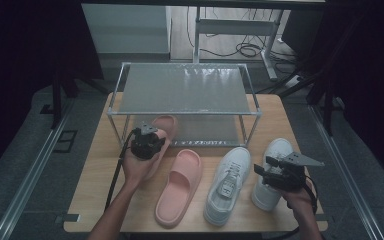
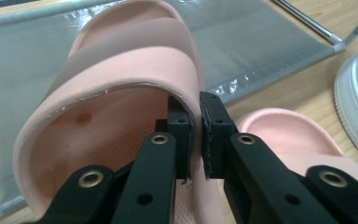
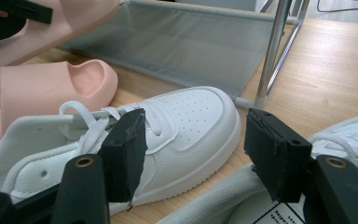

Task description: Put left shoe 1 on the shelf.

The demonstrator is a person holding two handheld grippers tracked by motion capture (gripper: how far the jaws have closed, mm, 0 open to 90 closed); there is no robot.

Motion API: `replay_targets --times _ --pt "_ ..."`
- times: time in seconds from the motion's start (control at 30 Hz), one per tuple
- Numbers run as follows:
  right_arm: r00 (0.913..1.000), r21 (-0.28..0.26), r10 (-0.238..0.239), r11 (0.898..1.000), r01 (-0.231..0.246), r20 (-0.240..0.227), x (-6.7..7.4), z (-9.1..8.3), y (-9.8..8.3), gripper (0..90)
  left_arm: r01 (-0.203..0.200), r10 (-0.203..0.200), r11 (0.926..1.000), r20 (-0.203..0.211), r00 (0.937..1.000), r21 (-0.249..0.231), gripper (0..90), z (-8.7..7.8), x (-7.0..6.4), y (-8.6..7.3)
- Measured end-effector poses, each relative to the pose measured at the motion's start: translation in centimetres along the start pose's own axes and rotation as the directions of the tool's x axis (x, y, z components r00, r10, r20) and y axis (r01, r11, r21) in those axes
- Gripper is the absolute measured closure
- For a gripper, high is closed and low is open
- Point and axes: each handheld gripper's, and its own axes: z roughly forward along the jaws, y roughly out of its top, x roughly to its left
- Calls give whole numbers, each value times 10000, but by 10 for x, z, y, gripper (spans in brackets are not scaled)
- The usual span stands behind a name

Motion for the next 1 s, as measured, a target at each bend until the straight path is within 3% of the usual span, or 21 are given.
replay_targets --times 0.2,0.6,1.0 --pt "10000 37 -11 10000 11 -11 0 0 0 392 -115 116 9999 -212 9997 47 841 19 -3 6" --pt "10000 -47 34 10000 -34 17 -2 -2 0 392 -277 273 9996 -679 9973 -44 839 35 -8 19" --pt "9999 -192 -49 9998 47 -94 -2 -4 0 390 -110 114 9999 -1134 9935 45 827 56 -8 16"
